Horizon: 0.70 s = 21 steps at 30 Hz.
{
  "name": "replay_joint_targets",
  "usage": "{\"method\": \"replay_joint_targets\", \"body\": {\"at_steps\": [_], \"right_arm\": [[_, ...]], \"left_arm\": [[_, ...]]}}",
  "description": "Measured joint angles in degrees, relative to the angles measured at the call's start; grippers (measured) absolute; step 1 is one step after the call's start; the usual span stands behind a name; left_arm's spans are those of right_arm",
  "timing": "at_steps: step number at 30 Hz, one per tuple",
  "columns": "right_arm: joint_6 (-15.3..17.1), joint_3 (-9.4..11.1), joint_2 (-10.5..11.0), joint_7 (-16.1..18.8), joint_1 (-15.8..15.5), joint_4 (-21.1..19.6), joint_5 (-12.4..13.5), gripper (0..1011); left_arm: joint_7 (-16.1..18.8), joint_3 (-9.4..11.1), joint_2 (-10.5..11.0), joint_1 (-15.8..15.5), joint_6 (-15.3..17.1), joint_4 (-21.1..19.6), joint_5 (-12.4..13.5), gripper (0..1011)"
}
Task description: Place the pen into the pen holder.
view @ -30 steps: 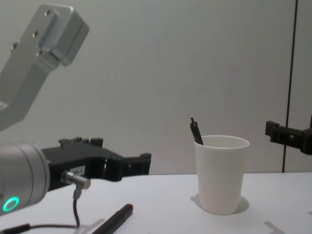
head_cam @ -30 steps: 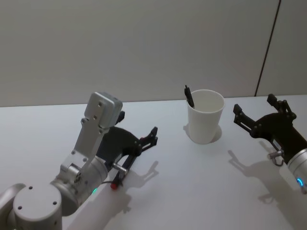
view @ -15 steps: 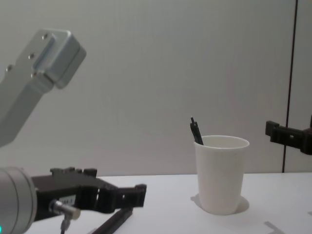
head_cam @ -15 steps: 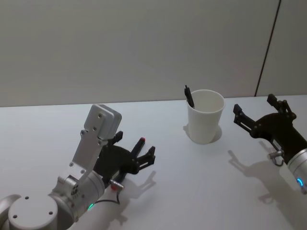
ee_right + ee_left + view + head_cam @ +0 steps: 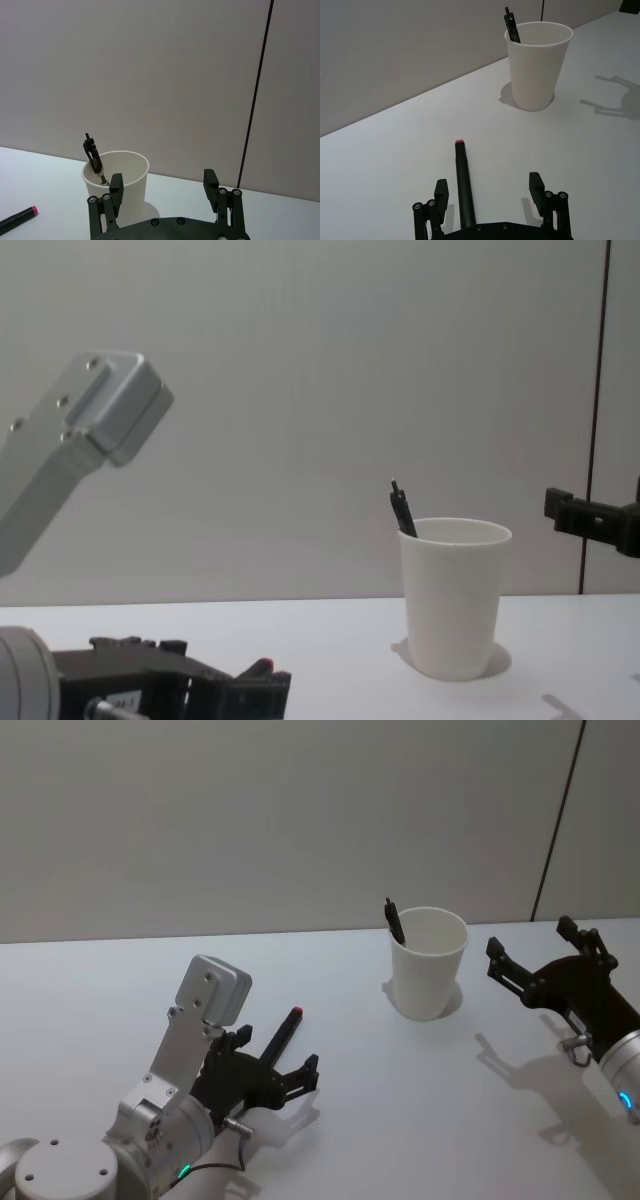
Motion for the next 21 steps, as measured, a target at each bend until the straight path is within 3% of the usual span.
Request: {"method": "replay_joint_targets", "body": {"at_steps": [21], "right_arm": [[0.0,0.0,0.0,0.0,0.0,0.0,0.0,1001]], "left_arm": [[-0.55,-1.46,-0.4,-0.33,5.61,0.67,-3.72,1001]]}}
